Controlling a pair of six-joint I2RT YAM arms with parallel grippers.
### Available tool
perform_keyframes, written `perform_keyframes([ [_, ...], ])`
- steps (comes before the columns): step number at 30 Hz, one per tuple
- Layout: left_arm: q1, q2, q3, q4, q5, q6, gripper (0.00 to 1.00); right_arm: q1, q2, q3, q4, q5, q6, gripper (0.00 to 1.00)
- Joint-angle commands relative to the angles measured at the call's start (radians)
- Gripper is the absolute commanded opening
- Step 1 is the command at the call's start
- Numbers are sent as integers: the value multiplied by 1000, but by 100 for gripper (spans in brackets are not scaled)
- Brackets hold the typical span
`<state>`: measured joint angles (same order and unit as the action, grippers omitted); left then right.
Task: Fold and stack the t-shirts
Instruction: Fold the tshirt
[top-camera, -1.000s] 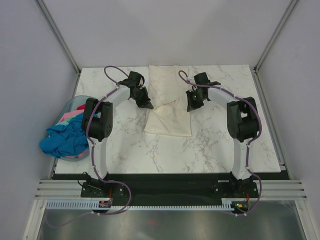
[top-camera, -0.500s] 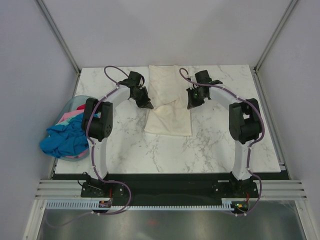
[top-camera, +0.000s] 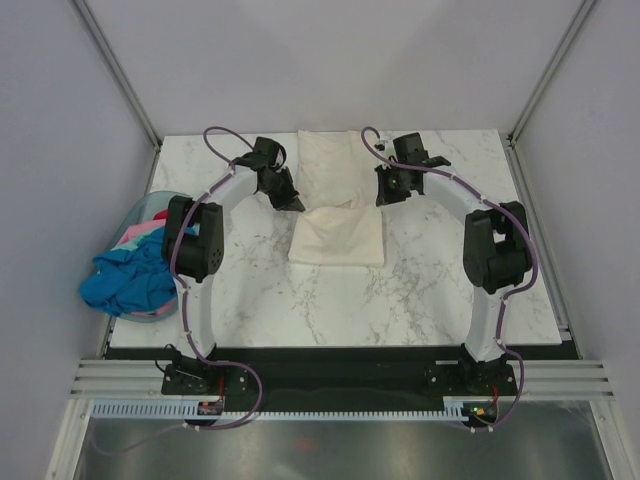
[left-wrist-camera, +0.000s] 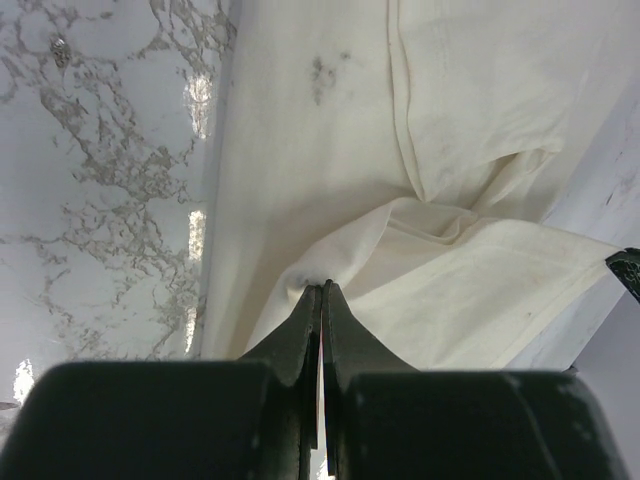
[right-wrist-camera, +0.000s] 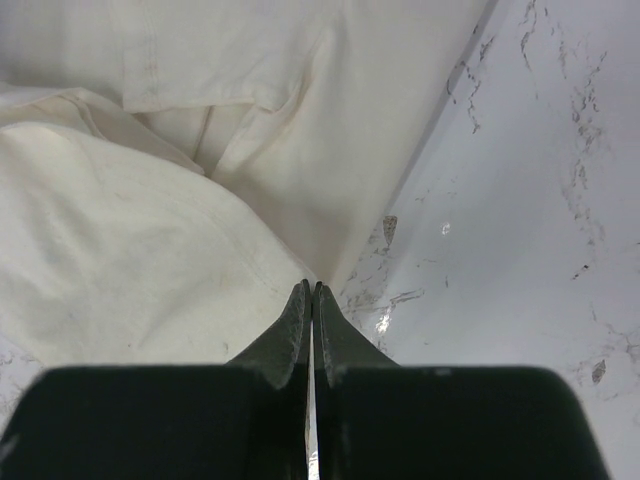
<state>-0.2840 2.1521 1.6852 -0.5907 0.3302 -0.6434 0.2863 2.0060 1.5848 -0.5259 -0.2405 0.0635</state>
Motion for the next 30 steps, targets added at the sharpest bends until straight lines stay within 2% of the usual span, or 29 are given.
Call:
perform_keyframes([
  [1, 12, -46, 51, 0, -19, -30, 2, 2, -49, 24, 52, 21, -17, 0],
  [16, 22, -84, 77, 2, -33, -41, 2, 2, -85, 17, 110, 44, -17, 0],
  [30, 57, 67, 248, 23, 7, -41, 2, 1, 36, 135, 179, 69, -54, 0],
])
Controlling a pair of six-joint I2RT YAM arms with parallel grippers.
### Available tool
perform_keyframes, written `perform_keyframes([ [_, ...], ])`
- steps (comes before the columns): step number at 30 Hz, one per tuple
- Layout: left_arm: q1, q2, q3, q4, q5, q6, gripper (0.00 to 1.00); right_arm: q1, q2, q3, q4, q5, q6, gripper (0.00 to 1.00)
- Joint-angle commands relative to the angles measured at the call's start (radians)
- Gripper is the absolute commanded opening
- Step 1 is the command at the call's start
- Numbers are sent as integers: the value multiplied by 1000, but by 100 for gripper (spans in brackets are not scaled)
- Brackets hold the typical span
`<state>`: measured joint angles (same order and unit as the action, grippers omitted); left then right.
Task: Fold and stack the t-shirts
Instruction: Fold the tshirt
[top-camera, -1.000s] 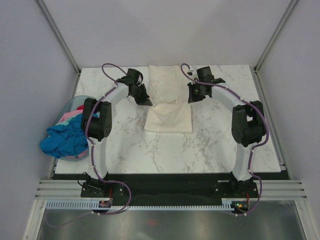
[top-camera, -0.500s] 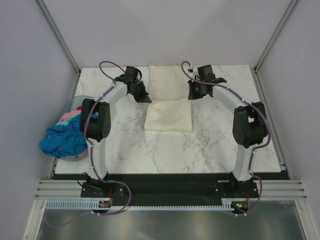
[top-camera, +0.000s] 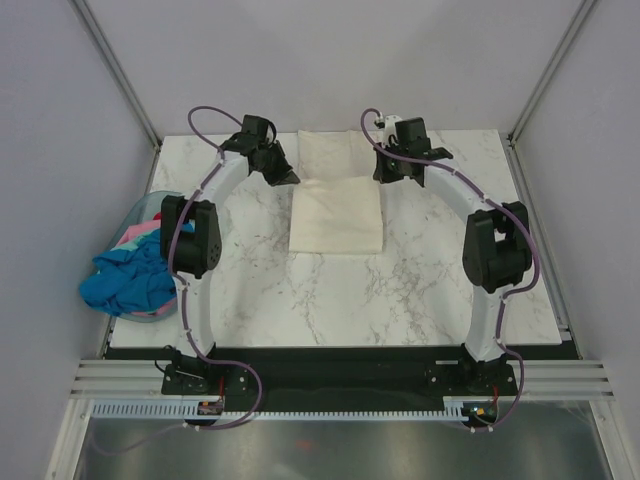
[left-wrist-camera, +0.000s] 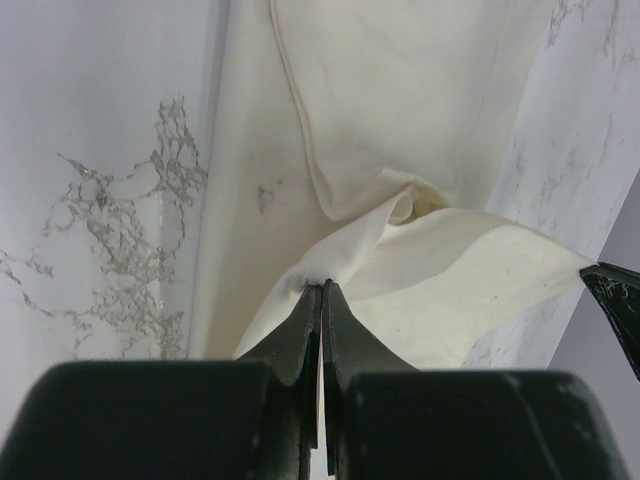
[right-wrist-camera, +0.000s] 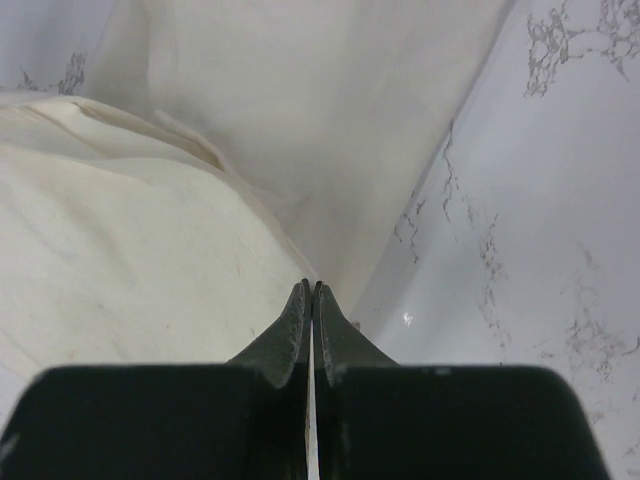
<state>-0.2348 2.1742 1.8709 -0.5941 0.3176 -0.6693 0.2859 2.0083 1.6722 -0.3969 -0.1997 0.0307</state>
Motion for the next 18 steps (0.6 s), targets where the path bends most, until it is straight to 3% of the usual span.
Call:
perform_keyframes([
  [1, 8, 74, 91, 30, 20, -10, 2, 1, 49, 60, 56, 32, -22, 0],
  [9, 19, 197, 207, 33, 69, 13, 3, -2, 148, 135, 59, 86, -22, 0],
  [12, 19, 213, 234, 31, 80, 49, 14, -5, 179, 150, 61, 100, -22, 1],
  [13, 20, 210, 234, 33, 78, 60, 21, -8, 191, 161, 59, 106, -22, 9],
  [18, 23, 93, 148, 19, -40, 126, 32, -14, 167, 170, 27, 100, -8, 31],
])
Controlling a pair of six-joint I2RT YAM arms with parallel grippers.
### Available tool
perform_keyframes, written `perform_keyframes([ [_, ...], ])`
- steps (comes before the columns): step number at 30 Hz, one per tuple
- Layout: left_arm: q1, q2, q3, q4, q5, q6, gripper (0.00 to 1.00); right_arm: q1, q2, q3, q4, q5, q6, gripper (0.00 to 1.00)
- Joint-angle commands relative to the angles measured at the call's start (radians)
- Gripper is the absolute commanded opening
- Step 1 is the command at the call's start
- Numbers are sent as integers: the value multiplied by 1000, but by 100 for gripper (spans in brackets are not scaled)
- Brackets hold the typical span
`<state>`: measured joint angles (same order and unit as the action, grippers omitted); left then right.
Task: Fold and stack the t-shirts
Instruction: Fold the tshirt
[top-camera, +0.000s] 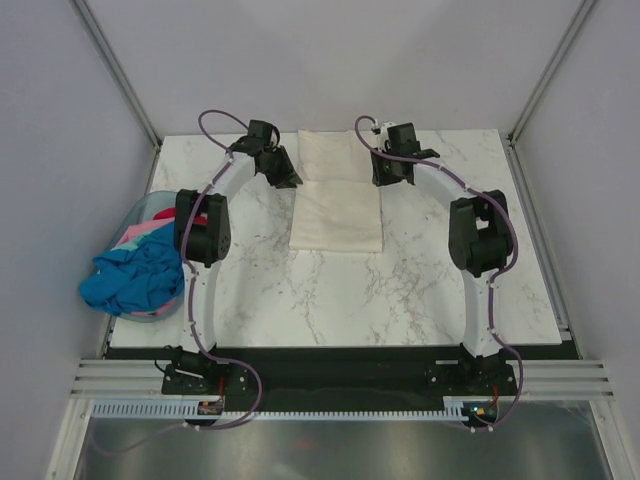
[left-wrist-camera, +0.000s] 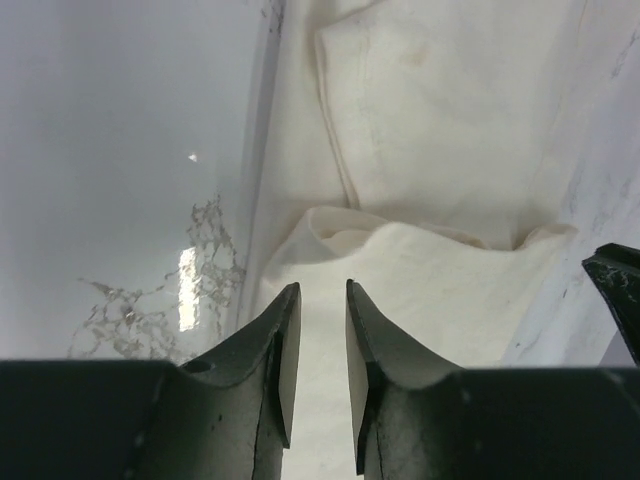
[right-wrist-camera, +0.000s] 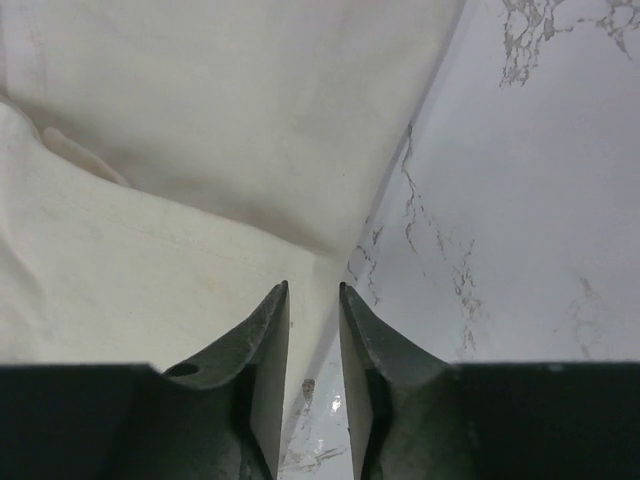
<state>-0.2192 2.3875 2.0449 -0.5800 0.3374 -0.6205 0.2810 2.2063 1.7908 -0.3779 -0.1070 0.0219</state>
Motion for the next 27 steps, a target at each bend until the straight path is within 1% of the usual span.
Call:
perform_keyframes([
  [1, 7, -141, -50, 3, -75, 82, 33, -9, -61, 36, -7, 4, 7, 35],
  [3, 4, -184, -118, 5, -81, 97, 33, -9, -100, 9, -27, -8, 27, 37],
  [4, 1, -217, -138, 5, -72, 105, 33, -9, -143, -31, -44, -14, 35, 38],
  [9, -34, -269, -270, 8, 58, 136, 29, 0, -281, -206, -46, -98, 110, 37],
  [11, -60, -293, -326, 17, 61, 148, 29, 6, -315, -267, -42, -120, 133, 38],
  [15, -92, -315, -417, 29, 66, 146, 28, 10, -329, -346, -13, -219, 190, 38],
  [23, -131, -359, -626, 63, -50, 107, 27, 20, -303, -520, 25, -209, 217, 36],
  [27, -152, -392, -644, 71, -40, 94, 27, 18, -327, -547, 20, -189, 213, 32],
])
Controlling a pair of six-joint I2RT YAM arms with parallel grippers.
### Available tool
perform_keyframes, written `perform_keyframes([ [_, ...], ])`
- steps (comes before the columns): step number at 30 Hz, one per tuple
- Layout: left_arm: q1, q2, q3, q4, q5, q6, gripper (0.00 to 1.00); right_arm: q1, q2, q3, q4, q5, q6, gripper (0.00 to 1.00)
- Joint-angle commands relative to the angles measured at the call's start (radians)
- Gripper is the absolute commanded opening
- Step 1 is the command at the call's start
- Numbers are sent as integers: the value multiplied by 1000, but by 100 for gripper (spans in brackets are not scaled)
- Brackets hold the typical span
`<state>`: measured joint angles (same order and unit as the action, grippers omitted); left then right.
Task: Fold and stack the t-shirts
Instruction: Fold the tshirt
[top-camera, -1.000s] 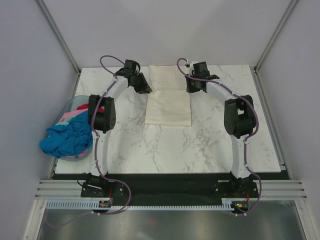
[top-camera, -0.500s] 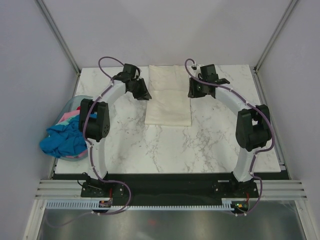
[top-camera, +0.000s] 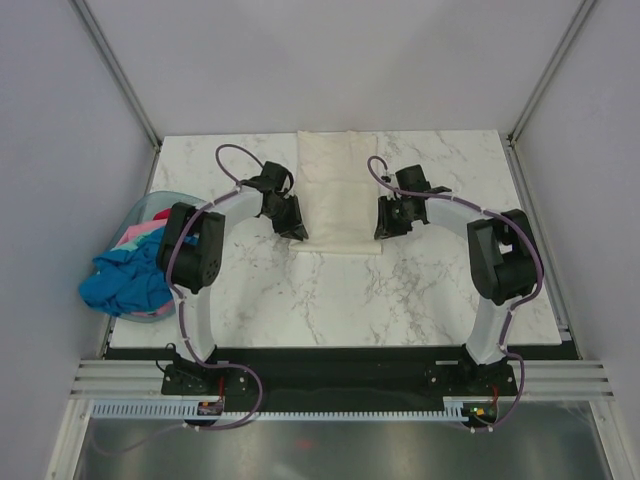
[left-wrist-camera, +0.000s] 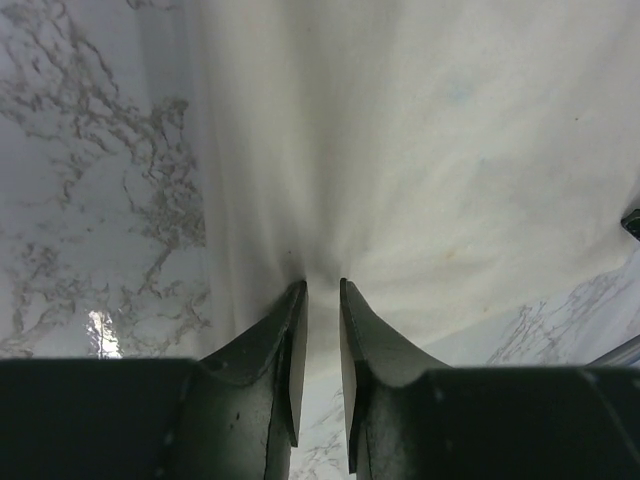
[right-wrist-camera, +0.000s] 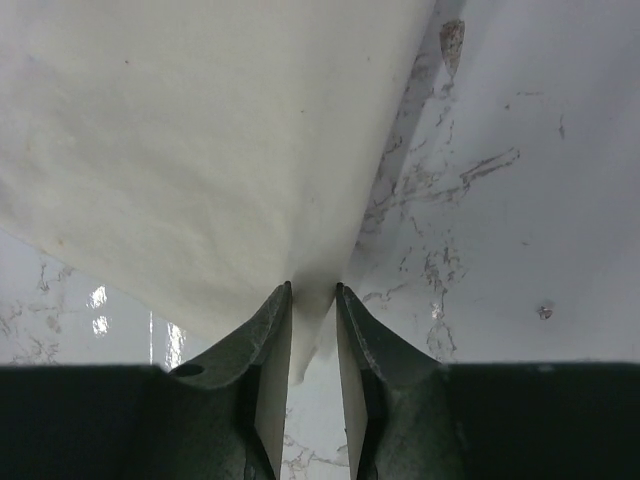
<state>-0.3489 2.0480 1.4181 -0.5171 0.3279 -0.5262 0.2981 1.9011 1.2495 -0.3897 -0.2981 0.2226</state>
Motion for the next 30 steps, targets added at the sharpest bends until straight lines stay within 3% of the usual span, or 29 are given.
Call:
perform_keyframes([
  [1, -22, -63, -18, 8, -26, -1, 27, -1, -31, -7, 28, 5, 12, 31],
  [7, -24, -173, -1, -6, -7, -21, 29, 15, -108, 31, -28, 14, 38, 30],
  [12, -21, -172, -21, -12, 20, -17, 30, 56, -117, 47, -35, 11, 75, 30],
  [22, -30, -207, -250, 28, -43, -31, 24, 90, -27, -50, 2, 59, 46, 29],
  [30, -30, -374, -257, 25, 8, -34, 28, 92, -120, -35, -46, 56, 58, 31],
])
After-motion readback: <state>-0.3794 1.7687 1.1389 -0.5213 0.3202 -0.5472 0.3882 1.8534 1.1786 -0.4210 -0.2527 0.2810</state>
